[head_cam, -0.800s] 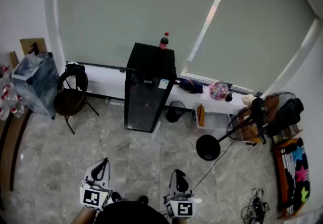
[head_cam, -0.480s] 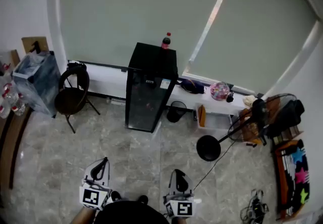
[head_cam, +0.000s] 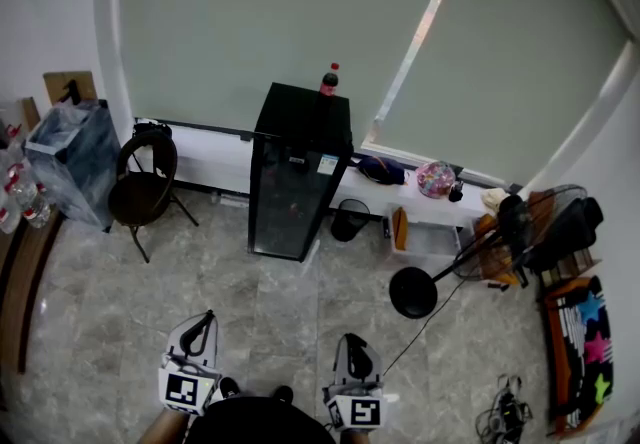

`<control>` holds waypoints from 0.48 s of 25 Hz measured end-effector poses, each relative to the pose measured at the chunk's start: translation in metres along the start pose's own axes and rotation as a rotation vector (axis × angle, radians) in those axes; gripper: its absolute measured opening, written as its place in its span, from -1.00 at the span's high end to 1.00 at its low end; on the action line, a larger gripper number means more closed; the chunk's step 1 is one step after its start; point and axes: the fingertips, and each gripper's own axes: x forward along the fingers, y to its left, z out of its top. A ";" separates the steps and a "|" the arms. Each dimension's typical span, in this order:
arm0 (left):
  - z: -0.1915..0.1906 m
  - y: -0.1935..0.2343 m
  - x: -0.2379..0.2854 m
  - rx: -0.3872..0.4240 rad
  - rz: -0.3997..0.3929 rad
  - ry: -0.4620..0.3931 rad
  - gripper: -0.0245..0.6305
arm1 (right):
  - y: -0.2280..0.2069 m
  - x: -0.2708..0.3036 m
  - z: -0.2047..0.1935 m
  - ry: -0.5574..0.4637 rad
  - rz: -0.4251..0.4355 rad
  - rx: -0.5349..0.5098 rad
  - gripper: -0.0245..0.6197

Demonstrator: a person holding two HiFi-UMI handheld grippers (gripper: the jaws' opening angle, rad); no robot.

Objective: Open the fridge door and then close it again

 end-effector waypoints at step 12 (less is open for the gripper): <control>0.000 0.002 -0.002 0.021 0.014 0.008 0.42 | 0.006 0.000 0.002 0.023 0.033 0.002 0.44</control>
